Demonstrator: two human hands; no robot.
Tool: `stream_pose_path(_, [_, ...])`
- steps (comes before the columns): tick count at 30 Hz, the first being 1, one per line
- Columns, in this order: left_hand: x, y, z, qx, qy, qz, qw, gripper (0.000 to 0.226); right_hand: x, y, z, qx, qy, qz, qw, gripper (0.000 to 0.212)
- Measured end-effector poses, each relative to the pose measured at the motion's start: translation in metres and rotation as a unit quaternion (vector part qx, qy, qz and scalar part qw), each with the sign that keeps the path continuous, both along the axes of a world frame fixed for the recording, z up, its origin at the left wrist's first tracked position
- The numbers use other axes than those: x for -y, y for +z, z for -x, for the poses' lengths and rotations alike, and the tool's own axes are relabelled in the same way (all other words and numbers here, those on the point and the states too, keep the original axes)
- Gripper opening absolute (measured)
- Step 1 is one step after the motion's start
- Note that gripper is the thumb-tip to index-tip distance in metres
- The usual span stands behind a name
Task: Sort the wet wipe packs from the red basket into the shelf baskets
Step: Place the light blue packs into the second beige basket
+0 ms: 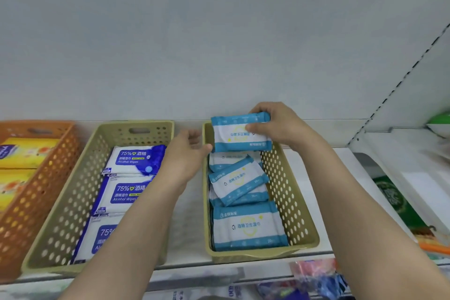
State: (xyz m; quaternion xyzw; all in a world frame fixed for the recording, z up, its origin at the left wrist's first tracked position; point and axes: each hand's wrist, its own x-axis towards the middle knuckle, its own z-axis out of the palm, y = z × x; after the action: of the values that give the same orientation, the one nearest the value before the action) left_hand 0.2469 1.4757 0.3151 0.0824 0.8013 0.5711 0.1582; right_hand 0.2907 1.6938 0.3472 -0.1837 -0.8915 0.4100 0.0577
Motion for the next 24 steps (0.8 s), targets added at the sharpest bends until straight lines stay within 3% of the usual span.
stream_pose_path(5, [-0.002, -0.004, -0.001, 0.046, -0.022, -0.011, 0.999, 0.043, 0.004, -0.007, 0.021, 0.135, 0.083, -0.087, 0.984, 0.027])
stream_pose_path(10, [-0.001, -0.004, -0.001, 0.060, -0.025, -0.024, 0.998, 0.043, 0.017, -0.035, 0.029, 0.139, 0.059, -0.302, 0.941, 0.041])
stream_pose_path(13, [-0.001, -0.005, 0.000, 0.053, -0.026, -0.020, 0.998, 0.044, 0.023, -0.046, 0.026, 0.131, 0.054, -0.360, 0.922, 0.040])
stream_pose_path(19, [-0.001, -0.007, 0.000, 0.045, -0.025, -0.009, 0.999, 0.044, 0.024, -0.049, 0.022, 0.138, 0.113, -0.280, 0.943, 0.033])
stream_pose_path(24, [-0.001, -0.008, 0.000, 0.038, -0.032, 0.000, 0.999, 0.046, 0.025, -0.038, 0.010, 0.124, 0.151, -0.272, 0.942, 0.035])
